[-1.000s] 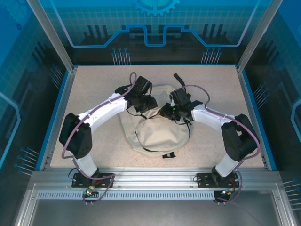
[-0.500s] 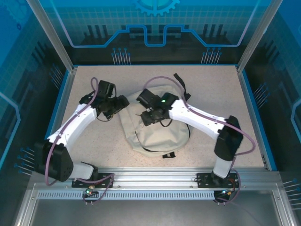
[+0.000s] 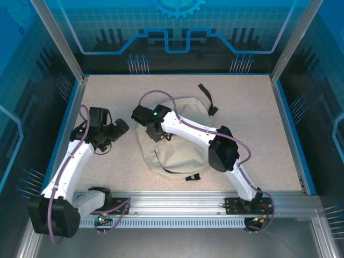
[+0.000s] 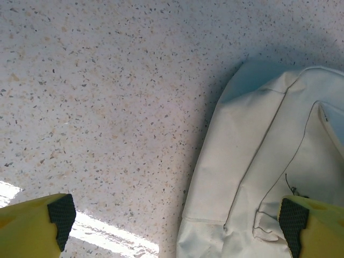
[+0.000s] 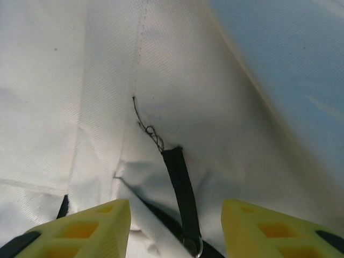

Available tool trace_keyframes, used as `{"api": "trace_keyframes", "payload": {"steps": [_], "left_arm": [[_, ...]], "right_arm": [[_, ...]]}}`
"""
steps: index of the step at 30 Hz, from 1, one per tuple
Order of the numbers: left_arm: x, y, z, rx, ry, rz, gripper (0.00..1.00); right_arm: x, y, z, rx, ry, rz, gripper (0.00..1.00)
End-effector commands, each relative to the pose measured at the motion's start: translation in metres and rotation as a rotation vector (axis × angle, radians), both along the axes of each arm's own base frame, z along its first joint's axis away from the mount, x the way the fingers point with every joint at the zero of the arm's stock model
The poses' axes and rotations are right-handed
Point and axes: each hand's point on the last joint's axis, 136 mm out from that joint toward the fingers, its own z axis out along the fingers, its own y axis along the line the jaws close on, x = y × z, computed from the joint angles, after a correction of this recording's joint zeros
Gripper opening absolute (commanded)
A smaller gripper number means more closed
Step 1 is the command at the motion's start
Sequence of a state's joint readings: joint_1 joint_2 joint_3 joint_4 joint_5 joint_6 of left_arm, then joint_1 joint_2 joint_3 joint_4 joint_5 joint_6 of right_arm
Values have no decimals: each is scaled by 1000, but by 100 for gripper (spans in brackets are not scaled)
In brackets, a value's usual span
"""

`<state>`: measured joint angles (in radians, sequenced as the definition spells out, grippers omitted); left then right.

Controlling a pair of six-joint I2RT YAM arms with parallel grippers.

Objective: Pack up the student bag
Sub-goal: Zip the student bag at the center of the table.

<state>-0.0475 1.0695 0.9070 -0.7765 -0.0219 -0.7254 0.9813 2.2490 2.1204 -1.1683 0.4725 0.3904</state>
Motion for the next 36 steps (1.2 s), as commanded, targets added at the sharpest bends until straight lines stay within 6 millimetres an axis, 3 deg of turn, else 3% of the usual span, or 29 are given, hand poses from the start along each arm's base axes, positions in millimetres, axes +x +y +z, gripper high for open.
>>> {"api": "trace_keyframes", "payload": {"steps": [1,5,7,8,11,15,19,22,29,36], "left_arm": [[-8,6,-6,22,29,-5,99],[-5,5,-5,19,23,-3,99],[-4,5,-4,17,20,-2,99],[-4,5,-4,17,20,-1,99],[-3,5,-2,15,15,0,99],[-2,1,-1,-8,13,-8,99],[1,-6,0,-51,-2,-17,99],[2,-13,-3,-91,-4,-28,99],[6,-42,-13,-239,-8,-117,98],[15,-89,-14,-432,-49,-229,89]], "right_arm": [[-1,-9,-6,-117,-7,48,47],[-1,-15,-16,-206,-29,75,46],[2,-18,-11,-239,-62,75,45],[3,-20,-22,-278,-60,78,45],[6,-25,-23,-317,-83,71,36],[6,-27,-18,-313,-96,42,25],[1,-22,-11,-230,-70,3,20],[-2,-21,6,-154,-70,-30,14],[-3,-32,32,-78,-113,-91,0],[-5,-39,45,60,-108,-121,0]]}}
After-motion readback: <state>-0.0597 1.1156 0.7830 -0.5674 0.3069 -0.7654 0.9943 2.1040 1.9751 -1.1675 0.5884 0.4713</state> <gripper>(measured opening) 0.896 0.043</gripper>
